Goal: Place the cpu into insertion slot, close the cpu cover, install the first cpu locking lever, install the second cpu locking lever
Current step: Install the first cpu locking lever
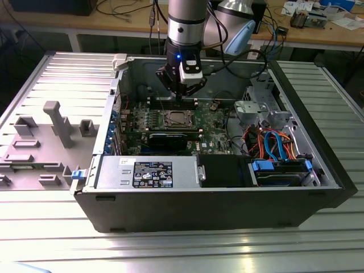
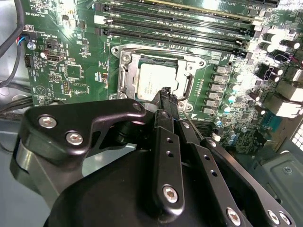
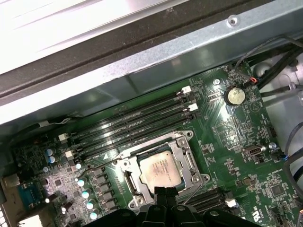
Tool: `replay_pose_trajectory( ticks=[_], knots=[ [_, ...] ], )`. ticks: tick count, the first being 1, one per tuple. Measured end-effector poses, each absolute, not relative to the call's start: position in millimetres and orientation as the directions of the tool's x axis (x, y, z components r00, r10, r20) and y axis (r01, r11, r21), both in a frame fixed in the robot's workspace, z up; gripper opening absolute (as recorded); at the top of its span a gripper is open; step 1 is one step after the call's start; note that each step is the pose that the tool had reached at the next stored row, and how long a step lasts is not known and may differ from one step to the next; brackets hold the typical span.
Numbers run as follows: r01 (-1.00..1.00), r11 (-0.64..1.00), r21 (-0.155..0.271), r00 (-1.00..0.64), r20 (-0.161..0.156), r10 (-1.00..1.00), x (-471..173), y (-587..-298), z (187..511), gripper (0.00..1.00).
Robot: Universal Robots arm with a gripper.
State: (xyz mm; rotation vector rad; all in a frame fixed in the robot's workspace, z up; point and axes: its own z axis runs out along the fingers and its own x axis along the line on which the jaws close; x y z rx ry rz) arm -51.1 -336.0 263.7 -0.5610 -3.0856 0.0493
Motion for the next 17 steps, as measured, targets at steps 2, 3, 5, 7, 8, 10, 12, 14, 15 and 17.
replay_pose_trajectory(
  ticks=[2,3,5,7,8,10,12,14,15,17],
  knots=[
    [0.348,0.937,-0.032,-0.937,-0.001,0.348,-51.1,-336.0,263.7,0.11],
    [0.346,0.938,-0.032,-0.938,-0.001,0.346,-51.1,-336.0,263.7,0.11],
    [0.341,0.940,-0.032,-0.940,-0.001,0.341,-51.1,-336.0,263.7,0.11],
    [0.337,0.941,-0.032,-0.941,-0.001,0.337,-51.1,-336.0,263.7,0.11],
    [0.334,0.942,-0.032,-0.943,-0.001,0.334,-51.1,-336.0,263.7,0.11],
    [0.328,0.944,-0.032,-0.945,-0.001,0.328,-51.1,-336.0,263.7,0.11],
    [0.323,0.946,-0.032,-0.946,-0.001,0.323,-51.1,-336.0,263.7,0.11],
    [0.317,0.948,-0.032,-0.948,-0.001,0.318,-51.1,-336.0,263.7,0.11],
    [0.314,0.949,-0.032,-0.949,-0.001,0.314,-51.1,-336.0,263.7,0.11],
    [0.310,0.950,-0.032,-0.951,-0.001,0.310,-51.1,-336.0,263.7,0.11]
  ],
)
